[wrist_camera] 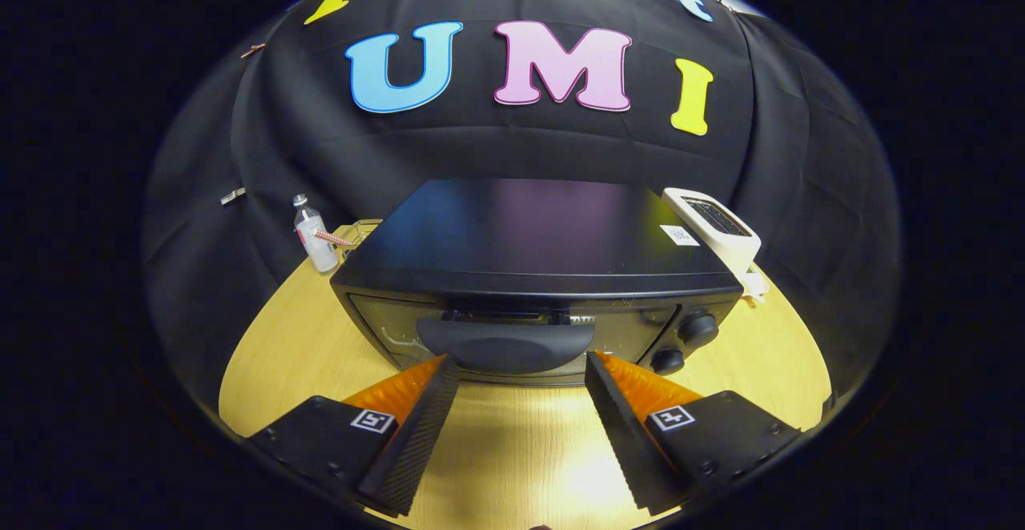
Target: Open the toaster oven, put the food inside, and close the toaster oven door.
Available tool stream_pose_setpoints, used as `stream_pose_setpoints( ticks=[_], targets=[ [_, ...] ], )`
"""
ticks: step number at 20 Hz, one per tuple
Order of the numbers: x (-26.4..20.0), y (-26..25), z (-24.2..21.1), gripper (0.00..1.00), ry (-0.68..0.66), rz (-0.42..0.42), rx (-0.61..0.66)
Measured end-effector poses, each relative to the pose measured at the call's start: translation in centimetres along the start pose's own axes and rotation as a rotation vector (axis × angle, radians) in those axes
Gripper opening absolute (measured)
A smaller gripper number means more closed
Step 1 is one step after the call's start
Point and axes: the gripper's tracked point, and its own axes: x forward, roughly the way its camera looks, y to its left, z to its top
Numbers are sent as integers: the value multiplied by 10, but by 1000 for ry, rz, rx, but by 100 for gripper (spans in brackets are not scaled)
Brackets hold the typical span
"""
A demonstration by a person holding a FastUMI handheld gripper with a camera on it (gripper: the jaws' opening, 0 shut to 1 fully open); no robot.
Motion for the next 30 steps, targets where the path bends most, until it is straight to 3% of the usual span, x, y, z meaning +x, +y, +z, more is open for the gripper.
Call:
stream_pose_setpoints(
  ticks=[4,11,22,30],
  targets=[
    [-18,6,7,99,-26,34,19],
    [-89,-22,75,98,-178,56,78],
    [-217,-113,198,98,-495,-33,38],
    [-265,-147,234,98,-580,-82,60]
  ],
)
